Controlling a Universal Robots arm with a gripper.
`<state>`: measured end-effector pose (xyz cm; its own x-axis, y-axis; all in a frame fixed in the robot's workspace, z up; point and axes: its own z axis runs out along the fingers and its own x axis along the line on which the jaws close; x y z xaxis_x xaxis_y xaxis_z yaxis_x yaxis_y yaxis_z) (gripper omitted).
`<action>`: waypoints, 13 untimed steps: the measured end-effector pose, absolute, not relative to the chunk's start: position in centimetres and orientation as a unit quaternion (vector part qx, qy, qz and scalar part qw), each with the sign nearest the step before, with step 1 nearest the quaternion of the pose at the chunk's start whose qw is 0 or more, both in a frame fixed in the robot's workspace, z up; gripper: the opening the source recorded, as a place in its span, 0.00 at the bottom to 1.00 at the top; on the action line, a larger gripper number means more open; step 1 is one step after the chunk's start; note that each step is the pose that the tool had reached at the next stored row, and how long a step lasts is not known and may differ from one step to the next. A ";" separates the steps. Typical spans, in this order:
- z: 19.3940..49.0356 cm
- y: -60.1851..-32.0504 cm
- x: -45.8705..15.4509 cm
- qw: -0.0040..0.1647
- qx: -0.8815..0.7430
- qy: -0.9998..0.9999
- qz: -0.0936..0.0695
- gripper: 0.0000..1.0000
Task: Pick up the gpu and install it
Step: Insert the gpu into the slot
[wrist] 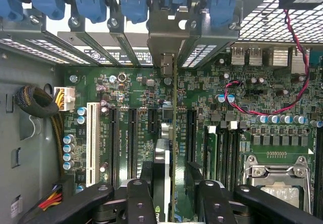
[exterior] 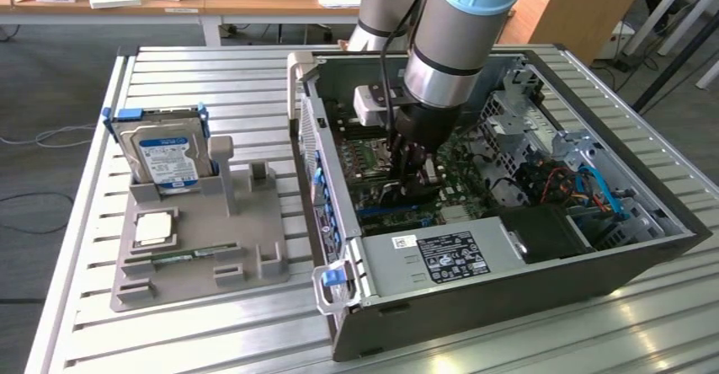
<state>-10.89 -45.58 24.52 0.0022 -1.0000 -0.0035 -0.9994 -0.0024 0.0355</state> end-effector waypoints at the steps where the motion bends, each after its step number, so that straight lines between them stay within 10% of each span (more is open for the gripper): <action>1: 24.5 -45.6 -10.9 0.011 0.708 -0.706 -0.014 0.40; 13: 26.7 -45.6 -10.9 0.011 0.708 -0.706 -0.013 0.40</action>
<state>-10.89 -45.58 26.72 0.0022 -1.0000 -0.0035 -0.9994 -0.0023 0.0346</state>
